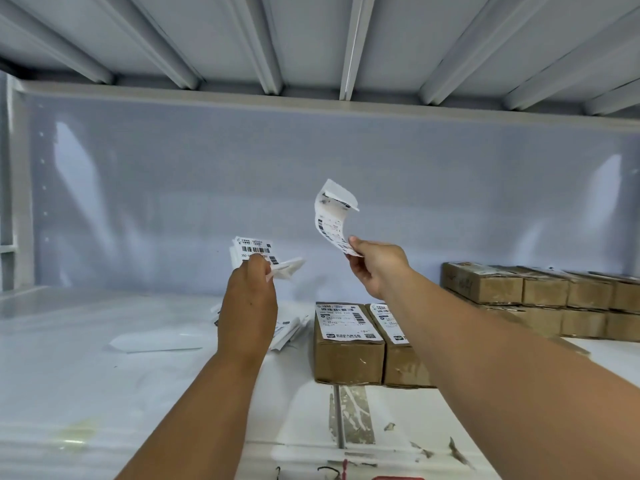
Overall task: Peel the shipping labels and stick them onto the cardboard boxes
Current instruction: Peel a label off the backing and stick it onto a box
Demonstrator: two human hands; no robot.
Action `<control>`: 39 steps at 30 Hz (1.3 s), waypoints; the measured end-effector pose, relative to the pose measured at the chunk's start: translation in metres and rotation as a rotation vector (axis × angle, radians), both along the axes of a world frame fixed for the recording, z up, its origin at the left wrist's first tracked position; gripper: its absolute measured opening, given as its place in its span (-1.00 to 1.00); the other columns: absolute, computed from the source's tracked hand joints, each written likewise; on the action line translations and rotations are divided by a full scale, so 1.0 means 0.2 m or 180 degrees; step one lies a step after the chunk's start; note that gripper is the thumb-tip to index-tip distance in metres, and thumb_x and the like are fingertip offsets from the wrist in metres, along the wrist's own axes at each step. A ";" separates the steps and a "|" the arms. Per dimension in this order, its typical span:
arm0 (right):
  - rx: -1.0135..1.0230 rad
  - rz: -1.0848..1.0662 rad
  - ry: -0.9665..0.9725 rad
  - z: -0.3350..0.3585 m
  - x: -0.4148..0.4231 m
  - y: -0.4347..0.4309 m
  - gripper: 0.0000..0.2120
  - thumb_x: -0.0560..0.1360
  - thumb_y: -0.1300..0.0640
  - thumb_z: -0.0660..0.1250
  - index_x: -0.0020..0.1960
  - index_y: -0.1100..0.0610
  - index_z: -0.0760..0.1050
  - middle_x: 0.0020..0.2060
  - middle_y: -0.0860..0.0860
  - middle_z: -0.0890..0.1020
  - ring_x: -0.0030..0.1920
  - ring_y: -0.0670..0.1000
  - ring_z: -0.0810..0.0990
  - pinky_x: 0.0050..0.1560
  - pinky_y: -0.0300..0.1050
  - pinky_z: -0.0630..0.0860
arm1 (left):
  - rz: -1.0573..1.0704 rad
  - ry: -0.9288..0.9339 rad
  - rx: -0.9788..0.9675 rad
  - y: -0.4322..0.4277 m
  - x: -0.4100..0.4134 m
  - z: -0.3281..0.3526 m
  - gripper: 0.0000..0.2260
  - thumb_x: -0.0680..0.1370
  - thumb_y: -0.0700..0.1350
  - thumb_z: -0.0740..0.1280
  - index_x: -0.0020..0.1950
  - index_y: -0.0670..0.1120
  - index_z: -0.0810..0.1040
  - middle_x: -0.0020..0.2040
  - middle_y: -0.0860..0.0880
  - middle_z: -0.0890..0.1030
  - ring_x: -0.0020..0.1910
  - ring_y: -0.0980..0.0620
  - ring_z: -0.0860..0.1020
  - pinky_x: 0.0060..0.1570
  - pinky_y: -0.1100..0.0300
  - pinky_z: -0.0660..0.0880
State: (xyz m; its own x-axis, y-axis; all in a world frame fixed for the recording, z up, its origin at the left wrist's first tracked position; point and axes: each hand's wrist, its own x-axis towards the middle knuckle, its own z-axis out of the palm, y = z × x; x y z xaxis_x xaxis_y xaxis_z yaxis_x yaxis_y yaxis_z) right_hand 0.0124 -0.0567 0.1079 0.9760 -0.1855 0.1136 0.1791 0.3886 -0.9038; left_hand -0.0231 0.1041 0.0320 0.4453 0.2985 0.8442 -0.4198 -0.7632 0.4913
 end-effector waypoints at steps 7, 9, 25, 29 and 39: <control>-0.0672 0.0066 -0.0138 -0.05 -0.16 -0.01 -0.84 0.47 0.42 0.35 -0.24 0.23 0.50 -0.29 0.10 0.56 -0.32 -0.01 0.54 -0.45 -0.34 0.54 | 0.0091 0.0058 0.0700 -0.01 -0.11 -0.03 -0.91 0.52 -0.36 0.24 -0.05 -0.20 0.44 -0.14 -0.19 0.51 -0.19 -0.13 0.40 -0.29 0.09 0.32; -0.0931 0.0082 -0.0140 -0.06 -0.21 0.00 -0.81 0.47 0.44 0.30 -0.23 0.21 0.47 -0.29 0.10 0.53 -0.32 -0.01 0.52 -0.48 -0.33 0.52 | 0.0108 0.0054 0.0749 0.01 -0.18 -0.04 -0.89 0.51 -0.36 0.25 -0.05 -0.18 0.45 -0.12 -0.15 0.51 -0.17 -0.11 0.39 -0.28 0.09 0.34; -0.2323 0.0076 0.0086 -0.10 -0.51 0.12 -0.71 0.49 0.42 0.19 -0.22 0.20 0.62 -0.09 0.20 0.66 -0.13 0.18 0.67 -0.03 0.07 0.63 | -0.0470 0.1247 0.1087 0.21 -0.42 -0.24 -0.78 0.51 -0.28 0.31 0.13 -0.18 0.62 0.17 -0.15 0.57 0.19 -0.13 0.48 0.11 0.25 0.32; -0.2585 0.0009 0.0118 -0.13 -0.55 0.09 -0.85 0.46 0.35 0.31 -0.02 0.30 0.62 -0.11 0.19 0.67 -0.09 0.16 0.67 -0.02 0.07 0.63 | -0.0183 0.1297 0.1199 0.21 -0.42 -0.25 -0.61 0.48 -0.07 0.40 0.31 0.01 0.51 0.25 -0.05 0.48 0.25 -0.14 0.32 0.20 0.09 0.32; -0.3154 0.0026 -0.0171 -0.15 -0.65 -0.09 -0.71 0.48 0.40 0.24 -0.20 0.10 0.65 -0.14 0.03 0.65 0.00 0.03 0.60 0.01 -0.11 0.55 | -0.1808 0.1185 -0.1175 -0.05 -0.60 -0.05 -0.74 0.53 0.09 0.30 0.12 0.00 0.58 0.08 0.04 0.61 0.08 0.03 0.56 0.09 0.02 0.52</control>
State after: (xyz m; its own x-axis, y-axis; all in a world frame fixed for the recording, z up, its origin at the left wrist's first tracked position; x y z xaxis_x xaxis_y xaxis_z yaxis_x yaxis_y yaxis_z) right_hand -0.1185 -0.0741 0.0779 0.9659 0.0240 0.2578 0.2299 -0.5370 -0.8117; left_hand -0.1428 0.0947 0.0229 0.8493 0.1724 0.4990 -0.4553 -0.2392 0.8576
